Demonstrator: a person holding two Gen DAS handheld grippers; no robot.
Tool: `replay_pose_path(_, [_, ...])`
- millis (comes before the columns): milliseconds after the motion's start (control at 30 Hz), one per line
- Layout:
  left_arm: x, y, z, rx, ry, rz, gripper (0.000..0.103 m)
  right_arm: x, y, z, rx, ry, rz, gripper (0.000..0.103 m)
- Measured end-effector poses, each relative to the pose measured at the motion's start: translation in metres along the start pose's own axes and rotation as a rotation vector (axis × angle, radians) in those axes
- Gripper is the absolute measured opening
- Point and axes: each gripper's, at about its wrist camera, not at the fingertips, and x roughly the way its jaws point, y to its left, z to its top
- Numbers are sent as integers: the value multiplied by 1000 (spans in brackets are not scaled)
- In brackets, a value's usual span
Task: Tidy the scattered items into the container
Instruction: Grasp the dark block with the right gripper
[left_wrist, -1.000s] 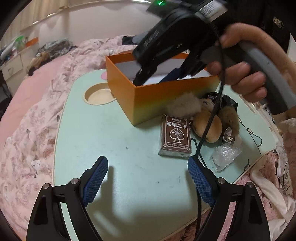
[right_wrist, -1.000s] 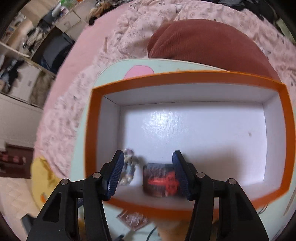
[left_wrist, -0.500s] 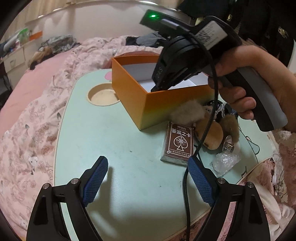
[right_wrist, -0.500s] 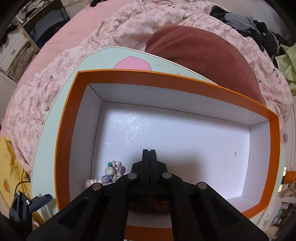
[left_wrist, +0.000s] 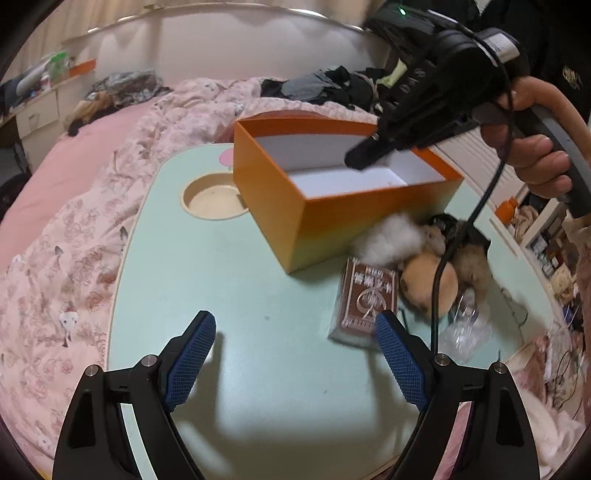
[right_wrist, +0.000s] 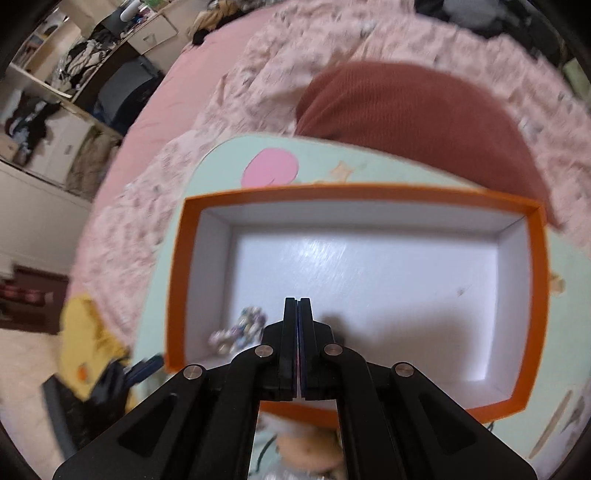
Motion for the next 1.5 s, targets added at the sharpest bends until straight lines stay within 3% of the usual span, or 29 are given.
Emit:
replay_pose_path(67, [2,1,6,-20,-1,-10,88,1,-1,1,1,63,41,10])
replay_pose_path(133, [4,2,12,-33,-7,4,88,5,2,2,-7,108,38,31])
replay_pose_path(400, [14,11,46,-34,6,82,88,24,18,8,-74,171,-22,35])
replay_pose_path(567, [37,13,57,-51,73,61,88,22,25,8,-225,202,-148,35])
replay_pose_path(600, [40,15,57,-65,86,55,88,21,25,7,-255,222,-140,38])
replay_pose_path(633, [43,17,57,-78,93,53,88,21,25,6,-286,242,-134,48])
replay_pose_path(700, [48,20,58,-99,104,52,88,22,20,6,-301,271,-129,58])
replay_pose_path(800, [51,23,60,-114,118,51,88,32,8,9,-232,321,-113,59])
replay_pose_path(867, [51,25,61,-132,127,46,88,38,1,9,-136,335,-40,60])
replay_pose_path(1000, [50,25,61,-155,143,30,88,42,-11,0,65,283,47,67])
replay_pose_path(1133, [51,26,62,-167,160,17,88,33,-3,-16,17,189,-4,61])
replay_pose_path(1267, [47,22,61,-175,152,-5,88,20,-13,-22,2,144,46,55])
replay_pose_path(1333, [42,21,61,-188,150,-42,88,11,-21,-18,-1,101,65,39])
replay_pose_path(1433, [38,20,64,-196,139,-46,88,0,-35,-12,-2,58,73,37])
replay_pose_path(1500, [36,19,66,-199,135,-39,88,2,-47,-12,25,76,92,37])
